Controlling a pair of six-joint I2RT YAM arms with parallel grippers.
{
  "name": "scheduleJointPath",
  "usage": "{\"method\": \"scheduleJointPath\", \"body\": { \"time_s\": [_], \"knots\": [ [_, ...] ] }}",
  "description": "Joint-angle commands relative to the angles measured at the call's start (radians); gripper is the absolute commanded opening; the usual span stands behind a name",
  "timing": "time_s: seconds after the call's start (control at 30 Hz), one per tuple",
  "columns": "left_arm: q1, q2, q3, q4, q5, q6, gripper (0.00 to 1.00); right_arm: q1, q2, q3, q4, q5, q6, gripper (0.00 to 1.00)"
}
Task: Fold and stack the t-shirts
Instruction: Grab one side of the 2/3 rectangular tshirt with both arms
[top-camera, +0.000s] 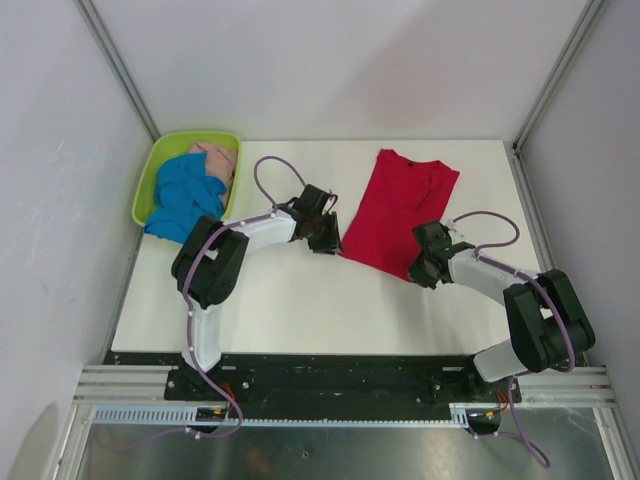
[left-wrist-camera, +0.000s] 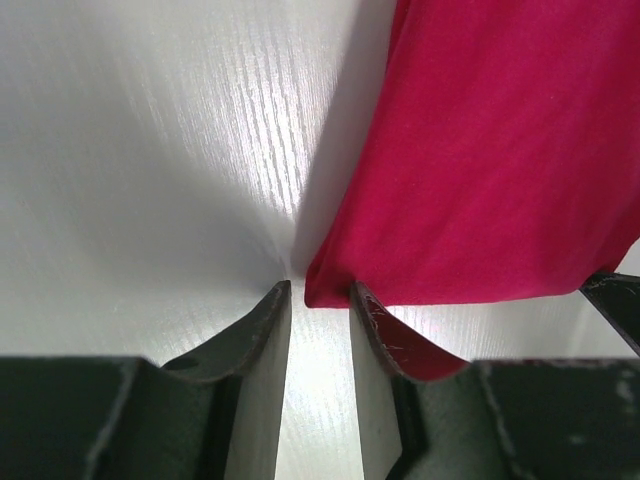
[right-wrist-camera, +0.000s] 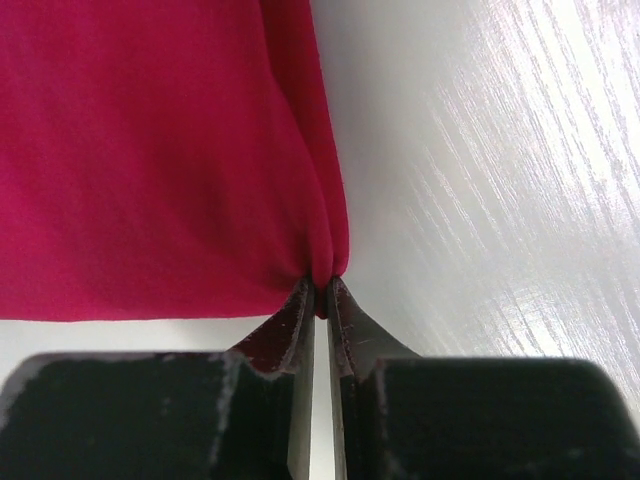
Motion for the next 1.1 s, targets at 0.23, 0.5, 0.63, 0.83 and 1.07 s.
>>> {"method": "scheduleJointPath", "body": {
  "time_s": [0.23,0.5,0.63,0.83,1.07],
  "knots": [
    [-0.013,0.047,0.048,-0.016,-0.012,0.019,0.26,0.007,0.037,-0.012,-0.012,0.028,0.001,0.00],
    [-0.016,0.017,0.019,-0.016,-0.022,-0.026,0.01,0.007,0.033,-0.012,-0.009,0.012,-0.027,0.00],
    [-0.015,-0.059,-0.072,-0.016,-0.043,-0.068,0.00,0.024,0.001,-0.012,-0.036,0.015,-0.046,0.00],
    [-0.017,-0.230,-0.273,-0.011,-0.071,-0.127,0.00,0.105,-0.094,-0.024,-0.139,0.044,-0.044,0.00],
    [-0.039,-0.440,-0.491,-0.002,-0.070,-0.173,0.00,0.252,-0.239,-0.073,-0.246,0.059,0.048,0.00]
  ]
}}
